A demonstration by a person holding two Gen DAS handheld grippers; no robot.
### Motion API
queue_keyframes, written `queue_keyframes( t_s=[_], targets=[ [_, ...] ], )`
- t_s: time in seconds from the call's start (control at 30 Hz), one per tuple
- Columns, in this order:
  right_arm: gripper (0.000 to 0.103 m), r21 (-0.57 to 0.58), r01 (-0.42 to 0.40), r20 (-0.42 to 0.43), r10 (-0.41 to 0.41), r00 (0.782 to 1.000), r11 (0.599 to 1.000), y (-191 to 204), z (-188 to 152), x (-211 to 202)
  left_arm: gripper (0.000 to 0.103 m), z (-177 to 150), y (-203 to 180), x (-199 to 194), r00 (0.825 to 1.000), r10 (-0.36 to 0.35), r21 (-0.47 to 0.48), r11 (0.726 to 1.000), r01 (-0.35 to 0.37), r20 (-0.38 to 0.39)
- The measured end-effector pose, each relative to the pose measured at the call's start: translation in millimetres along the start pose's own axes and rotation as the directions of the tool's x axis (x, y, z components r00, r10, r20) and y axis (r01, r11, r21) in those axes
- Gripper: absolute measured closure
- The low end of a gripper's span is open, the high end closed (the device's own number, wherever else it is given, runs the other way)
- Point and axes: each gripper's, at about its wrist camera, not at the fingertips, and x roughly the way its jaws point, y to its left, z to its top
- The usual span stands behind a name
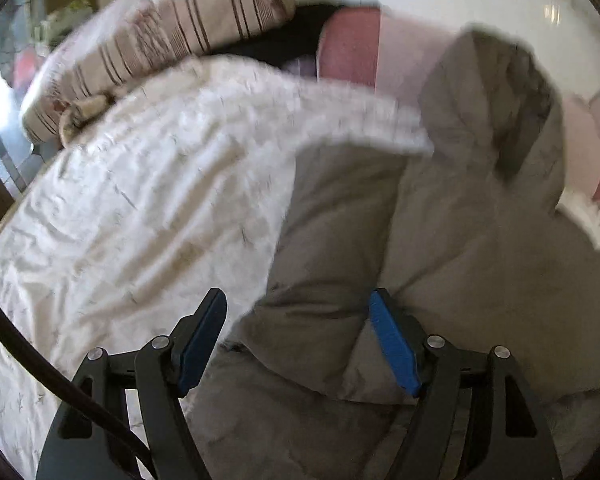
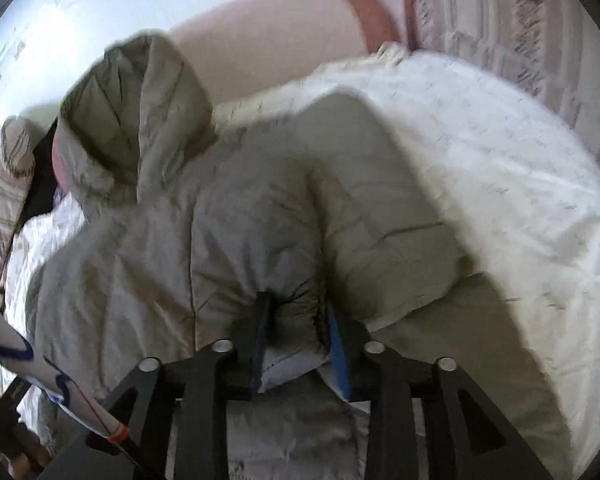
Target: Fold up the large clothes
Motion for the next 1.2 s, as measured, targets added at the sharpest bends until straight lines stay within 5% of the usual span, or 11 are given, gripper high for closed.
queue_keyframes(
  t_s=[0.1,0.2,0.3,0.57,1.2],
  targets=[
    [0.059,0.005,0.109,0.188,-0.108,0.976,0.994,-1,1,-40,0.030,5,-10,-34,0.990,-0.005,0.008,1.000,0.004,0.137],
    [0.058,-0.053,0.050,0.267,-0.034,0.963,0.997,10,2,-53,0.030,2,-36,-47,0.979,-0.109,0.071,0.993,0.098,0.171],
    [0.059,-0.144,-0.063,0.200,0.092,0.975,0.988,29,-3,-37,0.030,-9,-66,-37,0.980,-0.148,0.166,0.978,0.126,0.131],
    [0.058,-0.202,-0.021,0.030,0.028,0.999,0.979,37,-18,18,0.024,-29,-86,5,0.995,-0.097,0.205,0.974,0.094,0.007],
    [0.055,-0.239,0.003,0.055,0.011,0.998,0.971,47,-22,13,0.024,-31,-92,3,0.998,-0.067,0.236,0.970,0.059,0.023]
  ],
)
